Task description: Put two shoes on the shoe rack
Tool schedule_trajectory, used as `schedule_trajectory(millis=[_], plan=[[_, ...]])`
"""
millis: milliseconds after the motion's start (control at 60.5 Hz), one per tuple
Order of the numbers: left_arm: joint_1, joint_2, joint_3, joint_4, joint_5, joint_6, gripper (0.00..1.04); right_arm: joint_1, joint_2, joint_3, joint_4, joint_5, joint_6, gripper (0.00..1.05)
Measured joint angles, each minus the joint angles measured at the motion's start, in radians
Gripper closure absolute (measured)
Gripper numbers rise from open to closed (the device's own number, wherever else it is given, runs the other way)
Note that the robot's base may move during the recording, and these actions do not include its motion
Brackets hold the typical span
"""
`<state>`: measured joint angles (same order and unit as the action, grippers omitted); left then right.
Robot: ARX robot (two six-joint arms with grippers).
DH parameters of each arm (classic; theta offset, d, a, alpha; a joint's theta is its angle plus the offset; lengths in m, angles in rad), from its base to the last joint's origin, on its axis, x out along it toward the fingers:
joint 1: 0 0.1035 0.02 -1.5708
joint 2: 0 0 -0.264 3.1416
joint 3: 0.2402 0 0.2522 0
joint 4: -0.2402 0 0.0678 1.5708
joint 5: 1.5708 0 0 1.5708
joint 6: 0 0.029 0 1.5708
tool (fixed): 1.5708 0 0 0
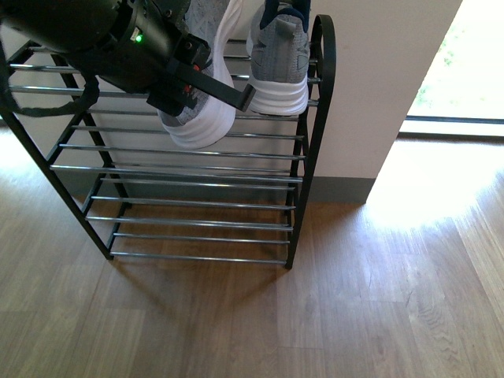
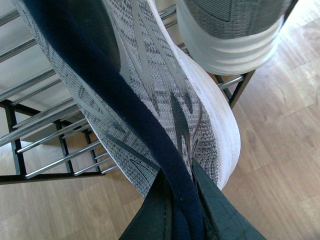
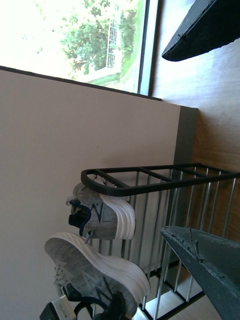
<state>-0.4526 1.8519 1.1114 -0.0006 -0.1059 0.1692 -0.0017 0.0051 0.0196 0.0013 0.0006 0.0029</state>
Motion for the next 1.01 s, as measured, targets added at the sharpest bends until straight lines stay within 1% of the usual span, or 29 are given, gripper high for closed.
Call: schedule_trajectory(millis=[116,363,446,628,876,892,925,942,1008], plan=[[0.019,0.069,0.087,-0.049,-0.017,0.019,1.02,0.000,0.000,0.000,0.000,0.000,0.000,0.09],[0.051,0.163,0.245,-0.130,-0.018,0.054,1.02,0.000,0.000,0.000,0.000,0.000,0.000,0.09],[0.062,0.218,0.315,-0.168,0.008,0.059,1.02,0.000,0.000,0.000,0.000,0.000,0.000,0.09],[0.050,0.282,0.418,-0.237,0.009,0.062,1.02,0.000,0.000,0.000,0.000,0.000,0.000,0.09],[0.035,0.315,0.464,-0.249,-0.018,0.034,1.02,0.000,0.000,0.000,0.000,0.000,0.000,0.09],[0.034,0.315,0.466,-0.249,-0.018,0.031,1.01,0.000,0.000,0.000,0.000,0.000,0.000,0.09],[0.034,0.315,0.470,-0.249,-0.011,0.028,0.94,0.000,0.000,0.000,0.000,0.000,0.000,0.09],[0.034,0.315,0.475,-0.249,-0.009,0.027,0.88,0.000,0.000,0.000,0.000,0.000,0.000,0.09],[0.034,0.314,0.488,-0.249,-0.006,0.029,0.78,0.000,0.000,0.000,0.000,0.000,0.000,0.09]])
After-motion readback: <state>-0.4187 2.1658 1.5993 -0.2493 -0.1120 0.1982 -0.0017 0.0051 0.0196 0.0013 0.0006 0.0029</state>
